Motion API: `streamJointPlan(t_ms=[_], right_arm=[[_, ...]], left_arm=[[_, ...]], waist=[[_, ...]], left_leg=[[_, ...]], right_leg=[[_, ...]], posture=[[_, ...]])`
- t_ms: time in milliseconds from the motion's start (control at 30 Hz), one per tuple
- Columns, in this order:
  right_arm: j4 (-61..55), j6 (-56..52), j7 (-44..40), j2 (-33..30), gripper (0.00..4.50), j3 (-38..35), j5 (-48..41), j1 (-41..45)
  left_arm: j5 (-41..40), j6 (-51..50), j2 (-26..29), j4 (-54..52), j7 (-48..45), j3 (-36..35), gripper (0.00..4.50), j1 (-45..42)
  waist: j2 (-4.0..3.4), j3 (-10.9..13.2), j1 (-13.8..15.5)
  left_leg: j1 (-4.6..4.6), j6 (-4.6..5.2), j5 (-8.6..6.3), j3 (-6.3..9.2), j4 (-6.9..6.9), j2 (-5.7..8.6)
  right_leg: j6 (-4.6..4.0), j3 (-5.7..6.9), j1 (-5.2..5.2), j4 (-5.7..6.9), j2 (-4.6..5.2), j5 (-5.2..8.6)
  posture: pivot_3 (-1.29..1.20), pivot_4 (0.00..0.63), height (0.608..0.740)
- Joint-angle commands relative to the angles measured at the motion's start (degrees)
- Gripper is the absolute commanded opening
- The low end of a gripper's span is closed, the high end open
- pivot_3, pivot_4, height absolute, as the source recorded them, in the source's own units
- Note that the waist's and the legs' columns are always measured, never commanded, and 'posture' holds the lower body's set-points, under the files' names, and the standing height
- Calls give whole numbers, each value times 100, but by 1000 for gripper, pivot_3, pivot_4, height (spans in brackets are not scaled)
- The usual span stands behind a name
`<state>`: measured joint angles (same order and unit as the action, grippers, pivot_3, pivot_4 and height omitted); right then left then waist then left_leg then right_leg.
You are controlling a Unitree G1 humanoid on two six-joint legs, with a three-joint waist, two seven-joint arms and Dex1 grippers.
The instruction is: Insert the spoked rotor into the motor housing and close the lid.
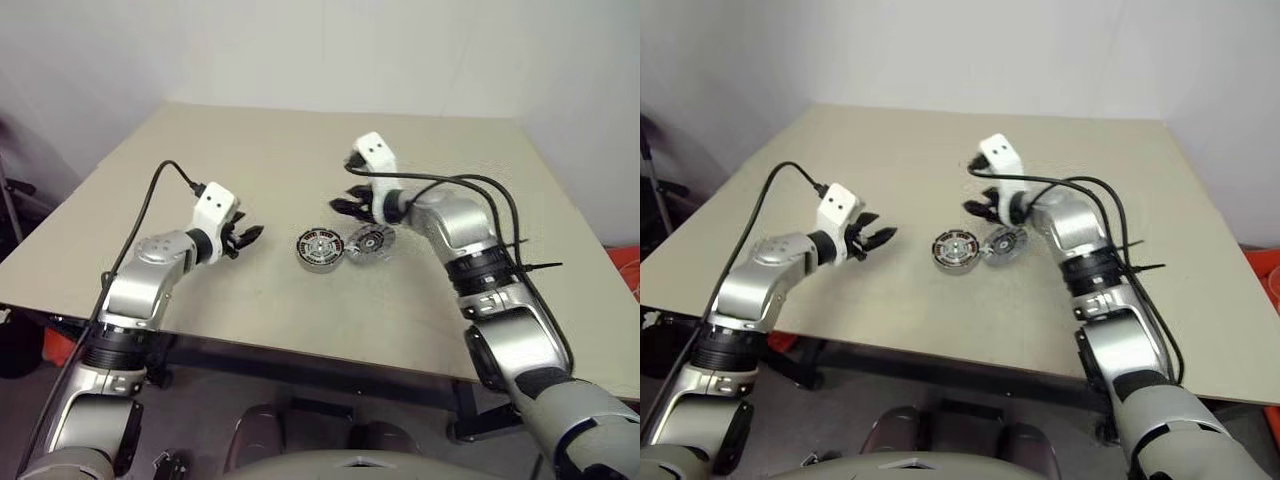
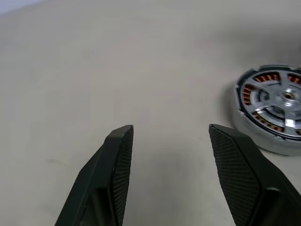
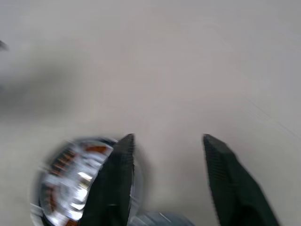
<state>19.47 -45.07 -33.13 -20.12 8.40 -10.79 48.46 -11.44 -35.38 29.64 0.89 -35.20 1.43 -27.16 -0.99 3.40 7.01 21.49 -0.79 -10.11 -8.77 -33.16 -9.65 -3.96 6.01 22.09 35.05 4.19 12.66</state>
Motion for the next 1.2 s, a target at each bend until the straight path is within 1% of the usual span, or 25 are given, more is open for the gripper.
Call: streamJointPlan(t_ms=[33,133,167,233,300,433,533,667,833,967,1033,1200], right_arm=[[-314,-5,78,-36,1338,-415,-148,80],[-357,1,227,-78,256,-594,-109,22],[-377,-12,272,-111,35,-655,-97,-8],[-407,-32,329,-129,35,-711,-85,-42],[-368,-61,352,-290,35,-713,13,-177],[28,109,577,-585,35,-480,446,-656],[82,146,573,-631,35,-394,555,-892],[-311,-28,409,-593,35,-247,515,-1138],[-1207,-620,36,-437,35,-82,186,-1240],[-2156,-1350,-254,-287,35,4,-258,-1065],[-2452,-1606,-352,-246,35,35,-426,-978],[-2532,-1793,-268,-46,35,52,-529,-713]], left_arm=[[2,312,52,236,-153,-73,2718,-245],[56,431,-18,340,-190,44,2718,-250],[69,453,-53,351,-189,82,2718,-236],[85,492,-83,378,-199,106,2718,-218],[85,501,-142,372,-184,126,2718,-148],[115,492,-182,330,-174,129,2718,-64],[137,468,-178,265,-168,127,2718,-15],[168,451,-158,202,-152,127,2718,52],[218,462,-142,208,-128,132,2718,83],[262,486,-117,220,-75,103,2718,92],[274,489,-92,224,-61,65,2718,86],[293,501,-46,278,-6,-11,2718,50]], waist=[[0,0,-31],[0,0,-42],[0,0,-32],[0,0,-6],[0,0,5],[1,-1,35],[0,0,21],[-1,0,-21],[-1,0,-10],[-1,0,13],[-1,0,15],[-1,0,14]], left_leg=[[2,6,-3,0,-4,-1],[2,15,-7,-1,-7,-4],[2,16,-8,-1,-7,-4],[4,25,-9,-1,-12,-4],[5,34,-11,-1,-17,-4],[0,39,-12,-1,-21,-4],[-2,40,-12,-2,-25,-4],[-5,43,-8,-6,-25,-9],[-9,48,-7,-7,-25,-9],[-10,69,-17,-6,-26,-9],[-10,70,-17,-6,-26,-9],[-20,68,-16,-5,-26,-9]], right_leg=[[-3,0,3,4,0,1],[-16,2,5,9,-1,9],[-18,3,5,10,-1,10],[-19,3,4,10,-1,11],[-19,3,3,10,0,11],[-19,4,-8,9,1,11],[-19,4,-9,12,1,11],[-20,3,0,25,0,12],[-21,3,-2,28,0,13],[-21,3,-6,27,0,13],[-21,3,-6,27,0,13],[-15,3,-13,27,0,16]], posture=[[0,0,740],[0,0,740],[0,0,740],[0,0,740],[0,0,740],[0,0,740],[0,0,740],[0,0,740],[0,0,740],[0,0,740],[0,0,740],[0,0,740]])
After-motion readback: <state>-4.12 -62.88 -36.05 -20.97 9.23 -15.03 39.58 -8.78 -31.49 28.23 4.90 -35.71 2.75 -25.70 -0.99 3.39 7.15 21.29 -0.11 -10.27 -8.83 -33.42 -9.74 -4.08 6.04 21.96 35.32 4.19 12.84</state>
